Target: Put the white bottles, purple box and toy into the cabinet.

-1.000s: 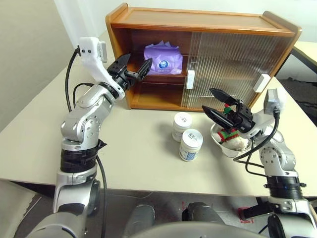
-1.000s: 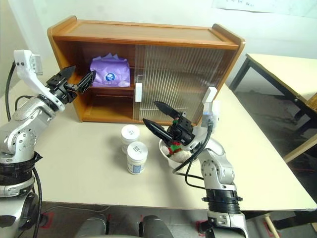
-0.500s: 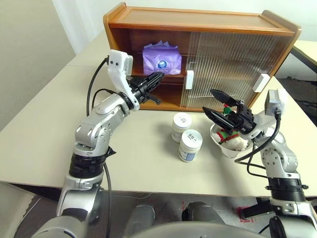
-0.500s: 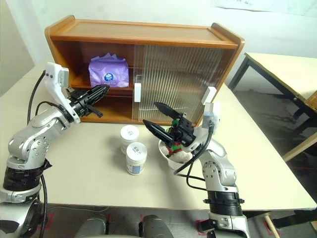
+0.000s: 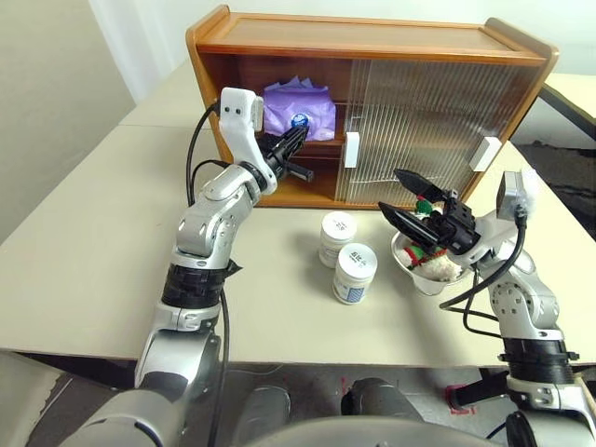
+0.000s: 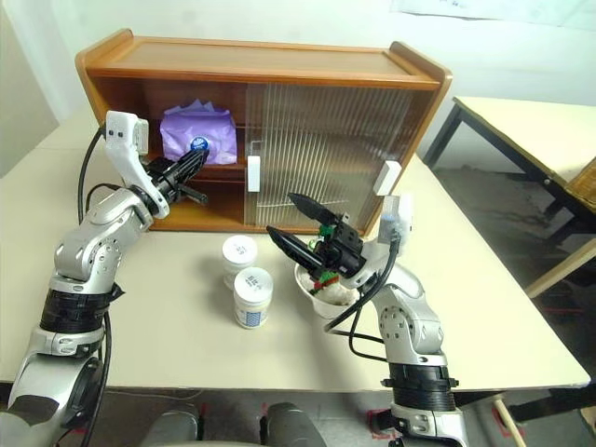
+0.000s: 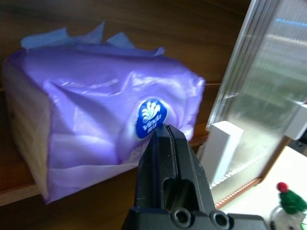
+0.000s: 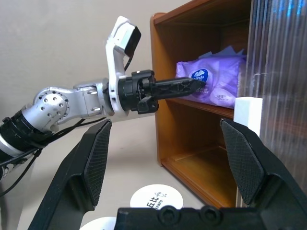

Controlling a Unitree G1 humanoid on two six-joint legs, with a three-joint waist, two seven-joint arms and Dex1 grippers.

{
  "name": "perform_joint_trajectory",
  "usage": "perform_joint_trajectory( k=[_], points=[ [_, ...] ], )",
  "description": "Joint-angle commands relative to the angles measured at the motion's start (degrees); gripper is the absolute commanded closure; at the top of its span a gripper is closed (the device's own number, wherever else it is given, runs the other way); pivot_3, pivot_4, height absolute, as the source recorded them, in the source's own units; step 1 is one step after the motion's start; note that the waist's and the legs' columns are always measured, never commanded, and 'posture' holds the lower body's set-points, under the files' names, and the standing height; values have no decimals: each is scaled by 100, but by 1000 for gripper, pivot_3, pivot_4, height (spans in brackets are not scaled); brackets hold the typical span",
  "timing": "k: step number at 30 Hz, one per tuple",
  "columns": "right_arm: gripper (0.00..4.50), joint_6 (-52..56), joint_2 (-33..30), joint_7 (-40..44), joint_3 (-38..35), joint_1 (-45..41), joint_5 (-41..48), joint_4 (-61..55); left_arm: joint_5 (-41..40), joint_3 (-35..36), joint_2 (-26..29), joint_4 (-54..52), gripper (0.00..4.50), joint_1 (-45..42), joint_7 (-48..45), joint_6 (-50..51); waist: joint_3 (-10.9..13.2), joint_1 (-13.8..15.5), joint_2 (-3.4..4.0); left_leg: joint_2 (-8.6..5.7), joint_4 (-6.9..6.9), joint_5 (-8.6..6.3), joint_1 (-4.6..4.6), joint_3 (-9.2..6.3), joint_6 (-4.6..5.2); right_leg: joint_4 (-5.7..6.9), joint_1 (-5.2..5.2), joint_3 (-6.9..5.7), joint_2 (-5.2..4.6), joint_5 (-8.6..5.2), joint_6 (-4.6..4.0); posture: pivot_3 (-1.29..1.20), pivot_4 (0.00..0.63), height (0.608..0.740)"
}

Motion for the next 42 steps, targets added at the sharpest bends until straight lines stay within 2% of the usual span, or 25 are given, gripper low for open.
perform_joint_trajectory(
  k=[1,21,25,28,31,34,38,42],
  points=[
    [0,11,-32,5,0,46,26,-63,259,17,61,398,4488,-189,-14,-217,0,-12,0,0,0,0,0,0,0,0,0,0,0,-1,3,-120,0,740],
    [0,-20,14,-6,36,66,53,-121,820,194,64,2313,4488,-1011,-175,-1279,0,-41,0,0,0,-2,-1,-1,5,-3,2,1,0,-2,3,-128,0,740],
    [0,-27,19,-23,40,86,45,-138,643,261,20,2061,4488,-922,-475,-1461,0,-41,0,-1,0,-3,-3,-1,6,-4,2,1,0,-10,18,-128,0,740],
    [0,-31,2,-23,29,74,43,-119,-45,585,-31,1277,4488,-690,-617,-684,0,-52,0,-2,0,-4,-6,0,7,-6,2,1,0,-10,17,-122,0,740],
    [0,-37,-41,1,-9,39,46,-50,-694,698,273,308,3901,-329,-1023,173,-1,-67,1,-4,-2,-4,-7,1,7,-6,2,1,0,-7,11,-108,0,740],
    [0,-42,-105,67,-38,7,51,47,-1027,682,802,-416,2864,201,-1518,604,-3,-74,5,-4,-5,-4,-3,2,7,-3,4,0,1,-1,-10,-98,0,740],
    [0,-26,-156,149,-66,-56,51,142,-1110,697,1422,-811,1573,848,-2209,365,-3,-51,6,-3,-6,-5,2,-1,6,2,4,0,1,-4,-19,-83,0,740],
    [0,148,-263,423,-41,-51,228,105,-692,439,1922,-626,266,1225,-2818,-248,-3,28,6,-2,-4,-5,4,-13,6,3,1,-1,0,-1,-30,-72,0,740]
  ],
)
